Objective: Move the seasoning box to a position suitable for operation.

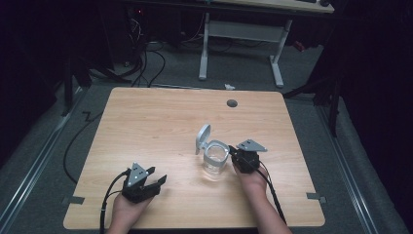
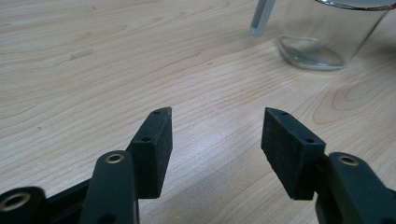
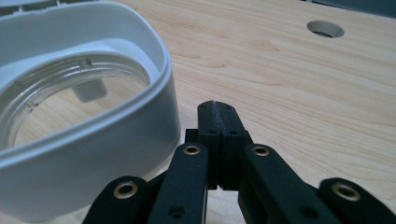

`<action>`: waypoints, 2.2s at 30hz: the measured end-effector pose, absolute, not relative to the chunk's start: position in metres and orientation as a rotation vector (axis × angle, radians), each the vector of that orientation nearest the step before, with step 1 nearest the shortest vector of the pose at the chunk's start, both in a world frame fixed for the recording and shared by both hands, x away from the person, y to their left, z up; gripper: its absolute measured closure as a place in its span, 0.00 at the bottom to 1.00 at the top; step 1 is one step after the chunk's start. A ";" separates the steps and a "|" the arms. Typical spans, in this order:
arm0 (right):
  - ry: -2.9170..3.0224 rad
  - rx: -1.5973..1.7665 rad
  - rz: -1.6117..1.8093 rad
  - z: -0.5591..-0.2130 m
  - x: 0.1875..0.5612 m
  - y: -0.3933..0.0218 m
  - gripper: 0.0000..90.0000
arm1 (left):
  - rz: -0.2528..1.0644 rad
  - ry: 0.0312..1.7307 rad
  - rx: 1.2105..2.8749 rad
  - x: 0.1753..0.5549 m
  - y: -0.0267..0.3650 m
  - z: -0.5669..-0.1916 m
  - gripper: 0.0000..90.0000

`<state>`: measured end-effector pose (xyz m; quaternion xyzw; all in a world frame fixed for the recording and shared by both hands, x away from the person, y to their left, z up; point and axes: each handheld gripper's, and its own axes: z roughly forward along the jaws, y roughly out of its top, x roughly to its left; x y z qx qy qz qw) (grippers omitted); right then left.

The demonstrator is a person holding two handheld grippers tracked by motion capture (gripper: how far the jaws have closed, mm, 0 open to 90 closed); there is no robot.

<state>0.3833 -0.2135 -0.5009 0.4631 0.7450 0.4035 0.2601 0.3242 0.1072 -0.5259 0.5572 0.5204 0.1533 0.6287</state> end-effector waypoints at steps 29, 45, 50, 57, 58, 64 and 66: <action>2.034 1.194 1.145 -0.505 0.349 -0.209 1.00 | 0.342 1.184 1.294 0.323 0.102 -0.528 0.49; 2.046 1.177 1.128 -0.502 0.364 -0.202 1.00 | 0.333 1.191 1.292 0.324 0.103 -0.529 0.49; 2.057 1.166 1.136 -0.502 0.358 -0.200 1.00 | 0.324 1.195 1.283 0.324 0.103 -0.528 0.49; 2.077 1.123 1.175 -0.503 0.335 -0.190 1.00 | 0.320 1.193 1.286 0.324 0.103 -0.529 0.49; 2.077 1.123 1.175 -0.503 0.335 -0.190 1.00 | 0.320 1.193 1.286 0.324 0.103 -0.529 0.49; 2.100 1.102 1.199 -0.510 0.321 -0.180 0.99 | 0.318 1.192 1.288 0.323 0.101 -0.529 0.49; 2.106 1.094 1.200 -0.512 0.319 -0.178 0.99 | 0.317 1.191 1.287 0.323 0.101 -0.529 0.49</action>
